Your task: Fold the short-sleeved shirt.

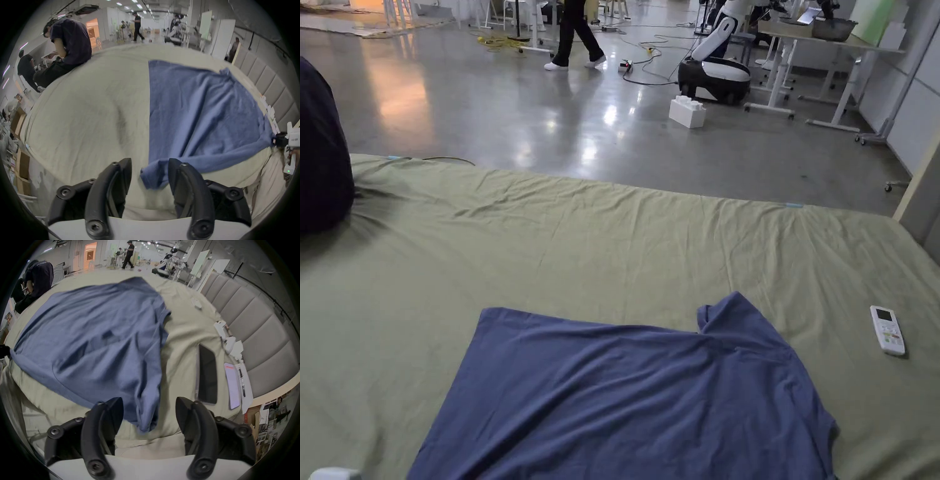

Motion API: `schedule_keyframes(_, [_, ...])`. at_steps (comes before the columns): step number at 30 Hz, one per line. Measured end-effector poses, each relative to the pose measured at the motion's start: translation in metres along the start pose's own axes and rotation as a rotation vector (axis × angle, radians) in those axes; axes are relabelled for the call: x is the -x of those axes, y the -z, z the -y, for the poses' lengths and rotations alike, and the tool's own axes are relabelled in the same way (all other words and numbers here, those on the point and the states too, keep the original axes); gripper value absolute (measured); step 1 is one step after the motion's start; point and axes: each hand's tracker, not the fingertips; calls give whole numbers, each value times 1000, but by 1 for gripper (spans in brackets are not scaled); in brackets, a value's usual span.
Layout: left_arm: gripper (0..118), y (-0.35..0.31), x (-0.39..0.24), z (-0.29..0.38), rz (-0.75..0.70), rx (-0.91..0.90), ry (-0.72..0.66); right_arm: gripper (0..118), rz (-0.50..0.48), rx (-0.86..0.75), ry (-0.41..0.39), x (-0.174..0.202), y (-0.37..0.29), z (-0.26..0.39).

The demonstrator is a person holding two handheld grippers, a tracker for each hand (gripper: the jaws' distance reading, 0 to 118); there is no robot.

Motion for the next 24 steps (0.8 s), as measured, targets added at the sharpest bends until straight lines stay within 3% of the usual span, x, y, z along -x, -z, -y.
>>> schedule_keyframes(4, [58,-22,-6,-17,65,-179,-35,82,36,-205,68,-1,-40,-24])
schedule_keyframes(9, [60,-37,-31,-50,34,-383,-67,81,33,-521,171,2,-76,-60])
schedule_keyframes(12, [55,-47,-53,-68,35,-481,-70,62,71,-667,223,9,-89,-82])
schedule_keyframes(15, [23,-60,-76,-84,10,-579,-34,30,101,-796,249,17,-98,-99])
schedule_keyframes(17, [20,-67,-89,-93,-10,-651,-19,26,117,-870,243,23,-104,-109])
schedule_keyframes(19, [14,-74,-99,-102,-32,-699,-11,12,138,-922,221,29,-108,-118])
schedule_keyframes(20, [5,-76,-101,-104,-29,-712,-10,6,113,-902,243,31,-107,-119])
schedule_keyframes(24, [2,-87,-111,-111,-38,-750,-12,0,83,-936,264,38,-110,-122])
